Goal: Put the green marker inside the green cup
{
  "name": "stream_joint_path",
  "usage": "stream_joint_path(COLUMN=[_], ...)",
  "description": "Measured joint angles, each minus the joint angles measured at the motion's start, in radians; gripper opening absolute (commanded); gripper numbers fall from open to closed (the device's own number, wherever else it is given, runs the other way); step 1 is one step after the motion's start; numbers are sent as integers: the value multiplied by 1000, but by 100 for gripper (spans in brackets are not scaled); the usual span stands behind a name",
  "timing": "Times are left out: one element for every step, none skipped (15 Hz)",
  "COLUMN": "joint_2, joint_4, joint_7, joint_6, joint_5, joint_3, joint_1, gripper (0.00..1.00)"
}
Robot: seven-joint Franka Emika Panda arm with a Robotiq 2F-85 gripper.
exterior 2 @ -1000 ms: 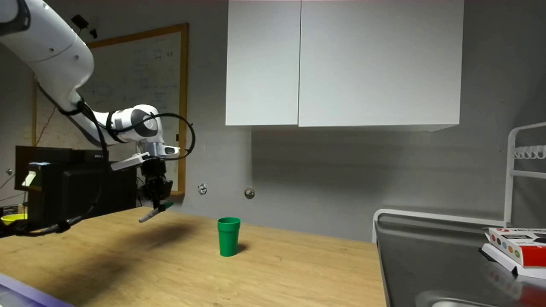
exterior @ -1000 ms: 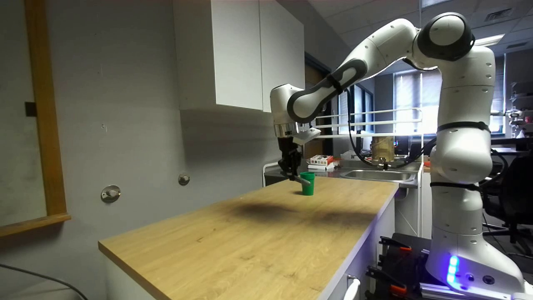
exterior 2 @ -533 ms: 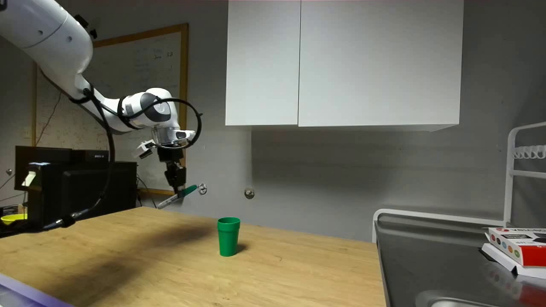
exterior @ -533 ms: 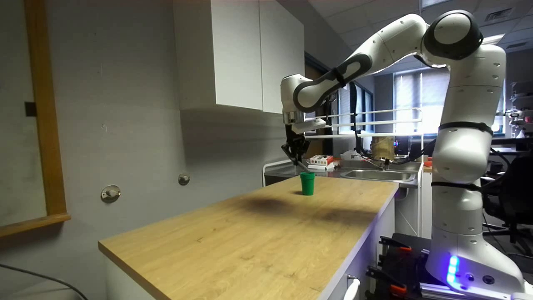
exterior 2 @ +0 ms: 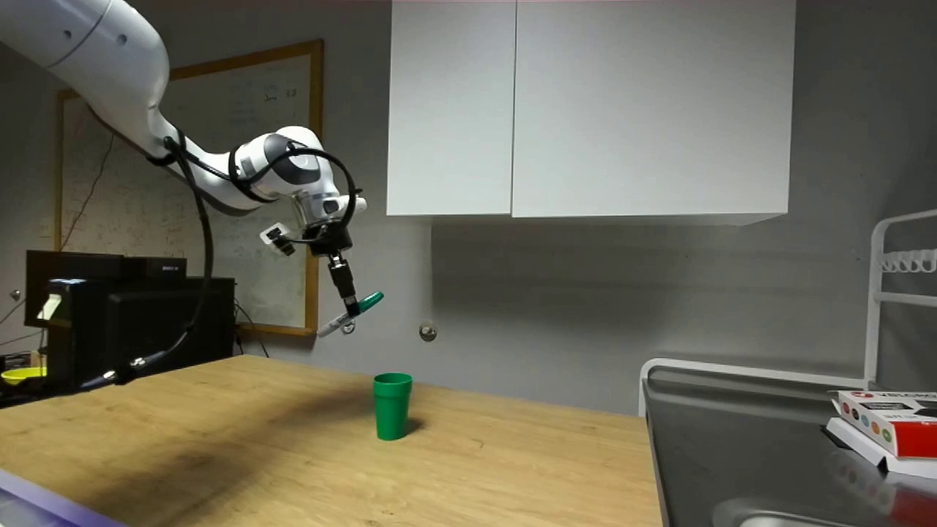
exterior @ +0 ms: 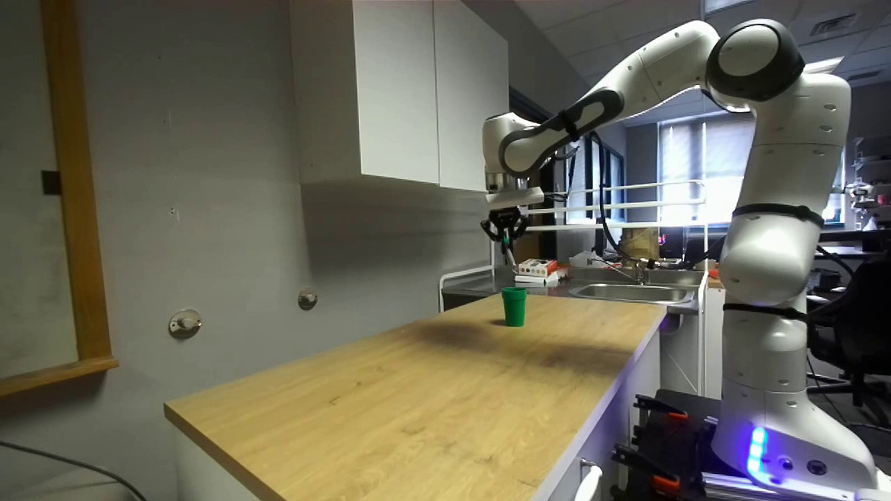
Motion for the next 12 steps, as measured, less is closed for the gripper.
stream_joint_path(joint_2=[0, 0, 0, 1, 3, 7, 13, 20, 29, 40, 51, 63], joint_4=[5, 9, 10, 10, 10, 9, 9, 8, 8, 8, 9, 10], joint_7=[52, 108, 163, 221, 275, 332, 388, 443, 495, 547, 598, 646], joint_6=[0, 0, 0, 0, -1, -5, -14, -25, -38, -57, -80, -107], joint_5=[-22, -48, -76, -108, -139, -174, -209, -243, -276, -308, -337, -361], joint_3=[0, -1, -1, -1, -1, -2, -3, -5, -9, -14, -20, -23], joint_1=[-7, -13, -19, -25, -30, -35, -41, -47, -50, -52, -52, -52], gripper=[6, 6, 6, 6, 6, 6, 6, 6, 6, 6, 6, 6])
